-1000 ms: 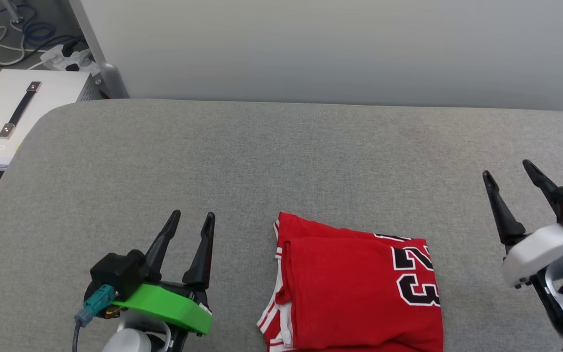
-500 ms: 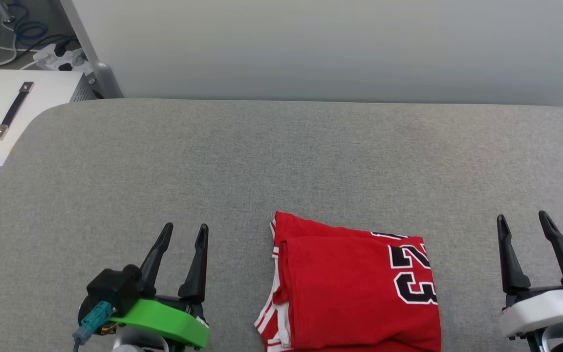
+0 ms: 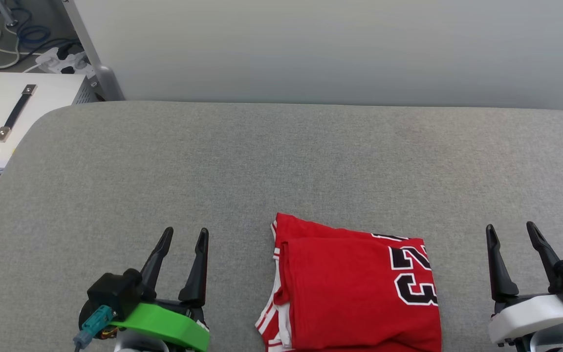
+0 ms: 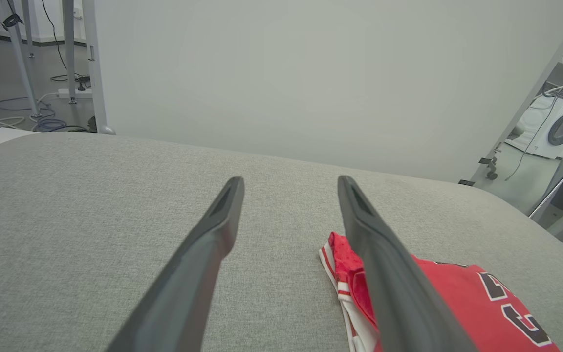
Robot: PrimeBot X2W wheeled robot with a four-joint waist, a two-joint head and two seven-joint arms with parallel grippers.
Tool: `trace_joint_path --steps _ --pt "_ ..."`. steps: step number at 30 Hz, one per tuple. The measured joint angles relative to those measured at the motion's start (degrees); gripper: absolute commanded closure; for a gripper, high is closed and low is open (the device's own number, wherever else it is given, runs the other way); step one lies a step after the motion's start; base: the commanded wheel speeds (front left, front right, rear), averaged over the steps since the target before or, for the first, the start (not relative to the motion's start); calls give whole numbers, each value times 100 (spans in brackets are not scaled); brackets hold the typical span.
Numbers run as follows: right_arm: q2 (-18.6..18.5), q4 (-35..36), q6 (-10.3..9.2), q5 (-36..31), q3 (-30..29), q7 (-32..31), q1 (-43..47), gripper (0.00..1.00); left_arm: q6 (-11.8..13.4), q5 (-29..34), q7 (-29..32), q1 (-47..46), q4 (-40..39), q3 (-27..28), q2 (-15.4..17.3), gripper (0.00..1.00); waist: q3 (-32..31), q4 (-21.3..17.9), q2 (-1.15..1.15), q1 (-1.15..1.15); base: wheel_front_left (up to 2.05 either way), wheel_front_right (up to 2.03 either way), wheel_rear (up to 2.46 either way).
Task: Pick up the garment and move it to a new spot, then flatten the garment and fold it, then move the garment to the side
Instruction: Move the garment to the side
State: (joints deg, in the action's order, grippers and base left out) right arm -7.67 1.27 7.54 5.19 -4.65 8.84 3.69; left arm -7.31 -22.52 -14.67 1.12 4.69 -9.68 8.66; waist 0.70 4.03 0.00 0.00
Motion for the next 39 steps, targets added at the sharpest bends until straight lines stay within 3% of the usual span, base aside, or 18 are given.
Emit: trace_joint_path --steps 5,8,13,17,18,22,29,39 --pt "-85 -3 0 23 119 -309 -1 0 0 4 0 -1 -8 -22 -3 0 41 23 0 0 0 0 0" --pt "-263 18 0 233 339 -888 -4 0 0 4 0 -1 -12 -44 5 0 79 45 0 0 0 0 0" --pt "-694 300 0 777 684 -2443 -24 0 0 3 0 -9 -9 -84 16 0 179 92 0 0 0 0 0" --pt "-760 542 0 1293 675 -3943 -59 0 0 -7 0 -39 -2 -134 15 0 313 133 0 0 0 0 0" --pt "-709 687 0 1604 628 -4947 -164 0 0 -7 1 -121 7 -224 21 0 440 174 0 0 0 0 0" --pt "-766 816 0 1570 619 -5877 -233 0 0 -16 0 -224 24 -294 29 0 594 271 0 0 0 0 0" --pt "-572 694 0 1490 569 -6356 -510 0 0 -22 0 -421 29 -390 27 0 823 525 0 0 0 0 0" --pt "-356 255 -1 1334 732 -6295 -690 0 0 -23 0 -599 21 -414 23 0 1166 795 0 0 0 0 0"
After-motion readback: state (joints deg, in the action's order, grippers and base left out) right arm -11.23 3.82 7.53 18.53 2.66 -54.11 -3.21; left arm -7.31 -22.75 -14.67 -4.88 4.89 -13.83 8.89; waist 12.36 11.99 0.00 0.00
